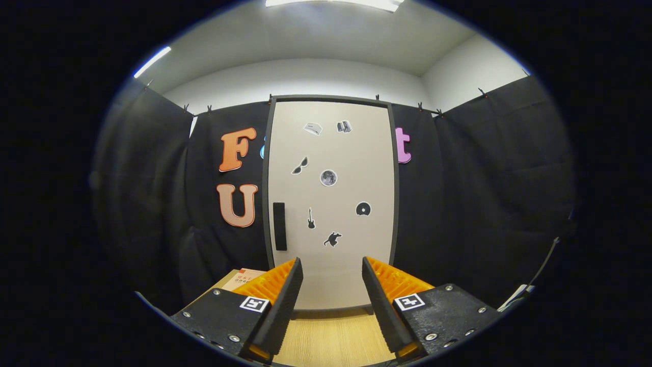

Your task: Open the shoe cabinet door, grab the shoes and put them into the shoe cabinet, then close the shoe cabinet door.

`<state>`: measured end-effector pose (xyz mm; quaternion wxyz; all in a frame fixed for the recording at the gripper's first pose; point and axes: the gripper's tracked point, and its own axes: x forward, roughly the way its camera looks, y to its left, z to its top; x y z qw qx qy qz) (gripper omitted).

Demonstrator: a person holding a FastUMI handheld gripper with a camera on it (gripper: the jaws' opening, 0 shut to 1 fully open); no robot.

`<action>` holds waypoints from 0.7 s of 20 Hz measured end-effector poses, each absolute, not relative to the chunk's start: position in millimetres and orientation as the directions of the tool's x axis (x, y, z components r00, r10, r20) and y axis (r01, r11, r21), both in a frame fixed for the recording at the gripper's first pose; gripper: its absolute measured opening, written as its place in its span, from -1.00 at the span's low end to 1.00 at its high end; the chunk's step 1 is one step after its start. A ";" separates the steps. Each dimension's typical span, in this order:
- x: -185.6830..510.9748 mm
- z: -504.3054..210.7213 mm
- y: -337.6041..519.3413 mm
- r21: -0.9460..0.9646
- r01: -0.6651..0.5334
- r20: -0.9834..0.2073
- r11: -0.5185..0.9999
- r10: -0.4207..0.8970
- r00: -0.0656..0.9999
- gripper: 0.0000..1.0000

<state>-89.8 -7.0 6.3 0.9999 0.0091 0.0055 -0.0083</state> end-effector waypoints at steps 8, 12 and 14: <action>-99.8 10.3 -8.8 0.007 0.029 0.001 1.000 -0.029 1.000 0.68; -99.7 9.4 -8.2 0.010 0.024 0.000 1.000 -0.024 1.000 0.73; -99.1 9.6 -8.5 0.003 0.022 0.003 1.000 -0.022 1.000 0.75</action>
